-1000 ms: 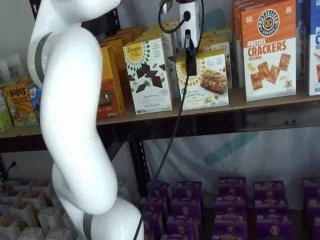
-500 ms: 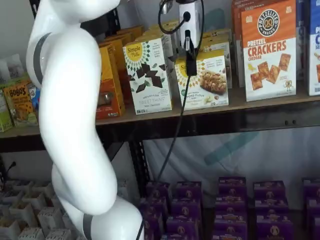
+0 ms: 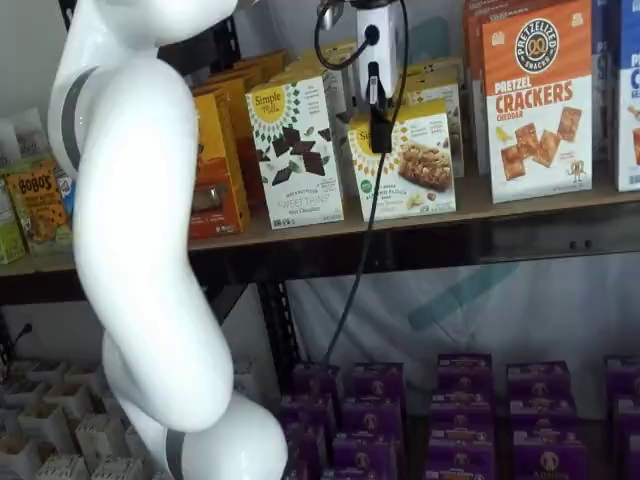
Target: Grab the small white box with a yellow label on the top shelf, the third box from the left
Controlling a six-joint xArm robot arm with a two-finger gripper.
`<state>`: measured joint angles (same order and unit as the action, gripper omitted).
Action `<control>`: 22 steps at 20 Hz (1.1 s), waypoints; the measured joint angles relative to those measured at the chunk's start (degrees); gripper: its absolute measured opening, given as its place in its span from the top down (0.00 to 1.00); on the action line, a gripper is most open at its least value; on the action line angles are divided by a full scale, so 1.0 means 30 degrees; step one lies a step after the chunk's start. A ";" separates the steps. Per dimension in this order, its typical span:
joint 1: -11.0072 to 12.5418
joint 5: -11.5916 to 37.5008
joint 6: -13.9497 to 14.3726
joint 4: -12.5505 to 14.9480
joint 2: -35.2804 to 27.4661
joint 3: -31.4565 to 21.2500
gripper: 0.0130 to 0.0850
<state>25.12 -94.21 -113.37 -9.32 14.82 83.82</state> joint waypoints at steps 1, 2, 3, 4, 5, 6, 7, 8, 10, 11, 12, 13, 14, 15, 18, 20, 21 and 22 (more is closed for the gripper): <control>0.0000 -0.0083 0.0007 0.0016 0.0041 -0.0015 0.67; -0.0002 -0.0177 0.0014 0.0028 0.0097 -0.0041 0.67; -0.0002 -0.0295 0.0017 0.0037 0.0164 -0.0070 0.67; 0.0017 -0.0407 0.0015 0.0020 0.0240 -0.0105 0.67; 0.0057 -0.0478 -0.0003 -0.0024 0.0343 -0.0180 0.67; 0.0098 -0.0502 -0.0033 -0.0057 0.0465 -0.0283 0.67; 0.0129 -0.0504 -0.0062 -0.0070 0.0564 -0.0371 0.67; 0.0178 -0.0536 -0.0101 -0.0091 0.0665 -0.0454 0.67; 0.0285 -0.0668 -0.0172 -0.0199 0.0770 -0.0506 0.67; 0.0347 -0.0776 -0.0209 -0.0258 0.0813 -0.0504 0.67; 0.0411 -0.0863 -0.0244 -0.0342 0.0854 -0.0494 0.72; 0.0463 -0.0914 -0.0275 -0.0407 0.0909 -0.0492 0.72; 0.0471 -0.1107 -0.0280 -0.0339 0.0909 -0.0386 0.72; 0.0486 -0.1382 -0.0289 -0.0251 0.0913 -0.0256 0.72; 0.0534 -0.1936 -0.0334 -0.0006 0.1099 -0.0121 0.72; 0.0562 -0.2357 -0.0412 0.0349 0.1480 -0.0229 0.72; 0.0627 -0.2511 -0.0489 0.0481 0.1794 -0.0417 0.72; 0.0708 -0.2747 -0.0576 0.0598 0.2098 -0.0583 0.72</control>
<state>27.25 -102.45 -115.09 -7.53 21.11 82.07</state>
